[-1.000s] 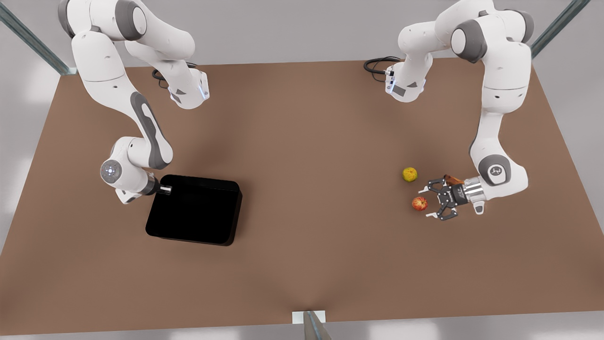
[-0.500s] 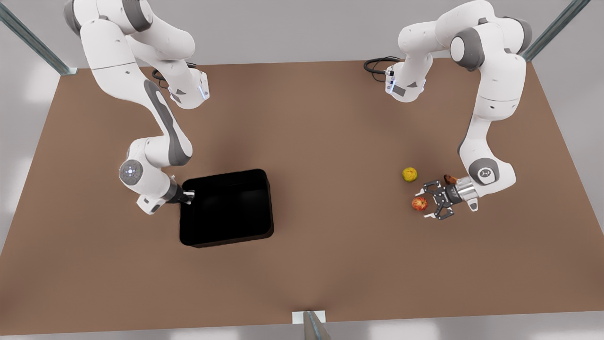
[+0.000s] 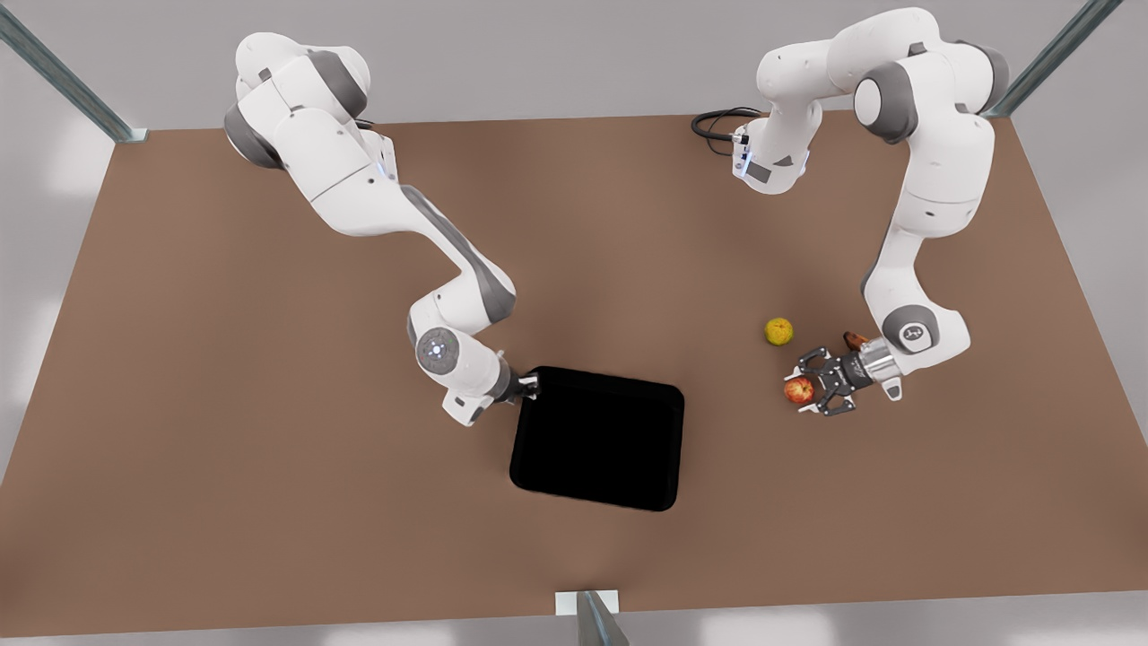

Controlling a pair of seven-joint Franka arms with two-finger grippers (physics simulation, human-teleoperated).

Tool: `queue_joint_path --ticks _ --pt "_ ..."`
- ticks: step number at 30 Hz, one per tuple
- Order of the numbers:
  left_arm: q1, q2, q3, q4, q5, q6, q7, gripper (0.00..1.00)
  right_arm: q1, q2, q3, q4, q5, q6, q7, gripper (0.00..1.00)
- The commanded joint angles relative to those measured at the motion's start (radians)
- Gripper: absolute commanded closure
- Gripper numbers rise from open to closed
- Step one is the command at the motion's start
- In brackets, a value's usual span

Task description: Place the storage box in the middle with the right arm, and place the apple in the storage box with the left arm

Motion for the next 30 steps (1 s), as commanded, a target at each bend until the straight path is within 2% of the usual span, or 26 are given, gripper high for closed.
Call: queue_joint_path --ticks 1,3,5,6,8,9,10,11,12,13,14,15,16,17,18,19,23,27,30 --pt "0.0 0.001 0.0 0.0 -0.006 -0.001 0.0 0.26 -0.001 0.0 0.0 0.005 0.01 0.0 -0.013 0.0" --pt "0.0 0.004 0.0 0.0 -0.007 0.001 0.0 0.26 -0.029 -0.011 -0.001 0.037 0.009 -0.044 -0.057 0.0" --pt "0.0 0.005 0.0 0.0 -0.015 0.001 0.002 0.32 -0.058 -0.02 0.0 0.135 0.025 -0.174 -0.057 0.0" --pt "0.0 0.005 0.0 0.0 -0.015 -0.001 0.002 0.41 -0.085 -0.052 0.0 0.186 0.091 -0.274 -0.08 0.0" --pt "0.0 0.004 0.002 0.0 -0.015 -0.002 0.0 0.56 -0.114 -0.106 0.0 0.204 0.214 -0.334 -0.1 0.0" --pt "0.0 0.004 0.002 0.0 -0.015 -0.002 0.0 0.56 -0.151 -0.11 0.0 0.263 0.217 -0.431 -0.1 0.0" --pt "0.0 0.004 0.002 0.0 -0.015 -0.002 0.0 0.56 -0.171 -0.195 -0.011 0.271 0.197 -0.524 -0.097 0.0" --pt "0.0 0.004 0.002 0.0 -0.015 -0.002 0.0 0.56 -0.18 -0.293 -0.02 0.293 -0.032 -0.748 -0.099 0.0" --pt "0.0 0.001 0.002 0.0 -0.015 -0.004 -0.005 0.56 -0.18 -0.34 -0.017 0.349 -0.212 -0.937 -0.102 0.0" --pt "0.0 -0.004 0.002 0.002 -0.015 -0.005 -0.012 0.56 -0.18 -0.35 -0.017 0.448 -0.379 -1.102 -0.233 0.0" --pt "0.0 -0.005 0.002 0.002 -0.014 -0.01 -0.015 0.56 -0.183 -0.368 -0.026 0.481 -0.465 -1.144 -0.43 0.0" --pt "0.0 -0.011 0.002 0.003 -0.014 -0.01 -0.018 0.56 -0.275 -0.408 -0.035 0.433 -0.322 -1.153 -0.311 0.0" --pt "0.0 -0.019 0.002 0.005 -0.014 -0.01 -0.032 0.56 -0.369 -0.506 -0.037 0.284 -0.26 -1.076 -0.232 0.0" --pt "0.0 -0.036 0.003 0.011 -0.003 -0.013 -0.054 0.56 -0.409 -0.731 -0.041 -0.036 -0.264 -0.822 -0.232 0.0" --pt "0.0 -0.068 0.003 0.018 0.029 -0.019 -0.095 0.56 -0.267 -0.906 -0.209 -0.257 -0.257 -0.685 -0.22 0.0" --pt "0.0 -0.103 -0.002 0.037 0.1 -0.02 -0.17 0.56 -0.176 -0.951 -0.323 -0.325 -0.225 -0.675 -0.218 0.0" --pt "-0.008 -0.136 -0.092 0.11 0.18 0.002 -0.394 0.56 -0.168 -0.959 -0.322 -0.342 -0.206 -0.669 -0.22 0.0" --pt "-0.014 -0.126 -0.276 0.152 0.181 0.242 -0.612 0.56 -0.168 -0.963 -0.322 -0.351 -0.206 -0.669 -0.221 0.0" --pt "-0.026 -0.116 -0.307 0.209 0.181 0.288 -0.707 0.56 -0.171 -0.965 -0.322 -0.357 -0.206 -0.669 -0.221 0.0"
